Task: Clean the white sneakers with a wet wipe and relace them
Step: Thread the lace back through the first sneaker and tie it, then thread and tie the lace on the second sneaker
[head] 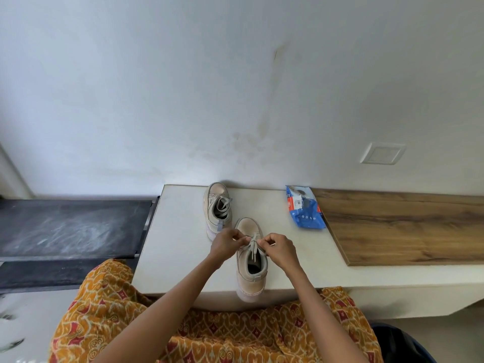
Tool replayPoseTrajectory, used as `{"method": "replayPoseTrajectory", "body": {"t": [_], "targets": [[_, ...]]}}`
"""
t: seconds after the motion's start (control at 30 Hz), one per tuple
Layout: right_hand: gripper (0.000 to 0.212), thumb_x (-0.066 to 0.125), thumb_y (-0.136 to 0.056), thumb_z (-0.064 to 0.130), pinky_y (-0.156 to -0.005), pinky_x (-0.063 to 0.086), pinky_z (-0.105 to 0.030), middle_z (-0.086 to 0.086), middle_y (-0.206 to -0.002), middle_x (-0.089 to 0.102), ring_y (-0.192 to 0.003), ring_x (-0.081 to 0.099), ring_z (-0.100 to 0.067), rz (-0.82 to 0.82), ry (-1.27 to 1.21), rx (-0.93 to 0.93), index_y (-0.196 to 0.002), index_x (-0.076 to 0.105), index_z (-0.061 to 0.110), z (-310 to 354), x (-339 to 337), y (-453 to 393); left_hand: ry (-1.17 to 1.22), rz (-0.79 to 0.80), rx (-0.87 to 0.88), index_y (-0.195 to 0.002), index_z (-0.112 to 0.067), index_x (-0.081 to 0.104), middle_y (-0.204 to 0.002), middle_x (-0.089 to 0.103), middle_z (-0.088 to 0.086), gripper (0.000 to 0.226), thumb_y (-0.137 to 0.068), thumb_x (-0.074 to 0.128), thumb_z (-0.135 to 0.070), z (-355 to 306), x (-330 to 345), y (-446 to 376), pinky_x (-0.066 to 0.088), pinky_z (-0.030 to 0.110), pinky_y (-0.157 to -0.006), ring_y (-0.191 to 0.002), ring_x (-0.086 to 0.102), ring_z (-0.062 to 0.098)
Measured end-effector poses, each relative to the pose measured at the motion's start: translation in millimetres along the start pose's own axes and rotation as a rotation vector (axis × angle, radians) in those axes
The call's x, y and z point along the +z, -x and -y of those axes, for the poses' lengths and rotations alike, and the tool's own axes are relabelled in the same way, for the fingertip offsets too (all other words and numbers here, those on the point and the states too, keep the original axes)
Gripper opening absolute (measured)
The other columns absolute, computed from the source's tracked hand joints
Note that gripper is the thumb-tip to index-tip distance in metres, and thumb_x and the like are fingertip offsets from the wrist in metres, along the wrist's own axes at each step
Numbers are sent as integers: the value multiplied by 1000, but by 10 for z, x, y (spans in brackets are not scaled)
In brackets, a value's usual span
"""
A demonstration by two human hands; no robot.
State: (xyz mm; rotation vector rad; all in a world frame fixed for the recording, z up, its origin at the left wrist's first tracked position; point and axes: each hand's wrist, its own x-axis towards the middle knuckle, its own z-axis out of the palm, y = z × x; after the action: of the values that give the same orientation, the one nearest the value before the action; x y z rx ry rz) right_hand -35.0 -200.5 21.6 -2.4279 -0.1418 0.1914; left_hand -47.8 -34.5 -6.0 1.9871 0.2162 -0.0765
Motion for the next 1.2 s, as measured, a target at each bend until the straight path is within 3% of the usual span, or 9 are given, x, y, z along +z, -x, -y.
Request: {"method": "replayPoseTrajectory", "body": {"t": [0.2,0.27,0.37,0.43,0.57,0.7,0.83,0.97,1.2], "targets": [[19,62,-87,36,-80,54,-34,0,-85,69,-80,66,-17,29,-12,9,-83,65,18,39,-47,-10,-39,-12,-6,-75,-14,65,-79,69,4,21,-82,71,-33,-15,3,7,54,41,-76,-77,66,20],[22,60,-88,41,-77,56,-35,1,-81,68,-73,68,-19,71,-20,16,-84,63,20,42,-82,20,-42,3,-48,-80,-13,63,-80,69,6,24,-85,67,-36,-50,-17,42,55,37,-68,-69,65,19],[37,58,-84,54,-61,55,-25,0,-94,68,-60,66,-15,210,45,68,-103,58,22,76,-130,88,-133,112,-186,-94,-14,51,-83,66,3,31,-94,46,-45,-119,-55,118,48,28,-58,-59,64,17],[38,64,-83,46,-56,54,-22,1,-96,66,-57,65,-15,265,69,75,-112,55,23,92,-128,106,-167,159,-225,-100,-15,45,-86,67,3,33,-97,38,-47,-154,-49,156,50,28,-59,-59,64,19],[14,57,-86,22,-59,52,-26,-2,-83,65,-68,68,-25,159,183,-22,-99,61,18,115,-90,69,-83,49,-200,-106,-15,44,-87,67,4,31,-96,41,-45,-121,42,112,55,32,-63,-53,61,20],[15,50,-89,15,-62,35,-26,-11,-92,68,-86,62,-29,-56,375,-126,-96,62,9,101,-97,-160,232,-68,-182,-111,-16,44,-90,67,2,32,-97,41,-45,-116,96,13,54,35,-76,-65,64,22],[19,50,-92,14,-67,45,-31,-12,-98,69,-90,63,-29,-157,345,-99,-104,64,9,160,-106,-556,428,-180,-78,-112,-16,44,-100,62,7,27,-98,41,-39,-206,129,-133,52,33,-81,-87,62,17],[22,48,-93,12,-72,49,-32,-11,-103,69,-94,63,-29,-183,367,-117,-109,64,10,284,-50,-885,398,-169,-43,-121,-20,42,-113,58,-3,30,-98,41,-39,-319,167,-265,42,30,-91,-105,55,14],[22,47,-95,19,-68,41,-27,-10,-109,67,-99,62,-29,-93,459,-135,-113,59,12,323,4,-1179,200,-175,49,-127,-14,44,-114,58,-1,31,-98,45,-23,-276,141,-465,44,23,-86,-99,56,10]]}}
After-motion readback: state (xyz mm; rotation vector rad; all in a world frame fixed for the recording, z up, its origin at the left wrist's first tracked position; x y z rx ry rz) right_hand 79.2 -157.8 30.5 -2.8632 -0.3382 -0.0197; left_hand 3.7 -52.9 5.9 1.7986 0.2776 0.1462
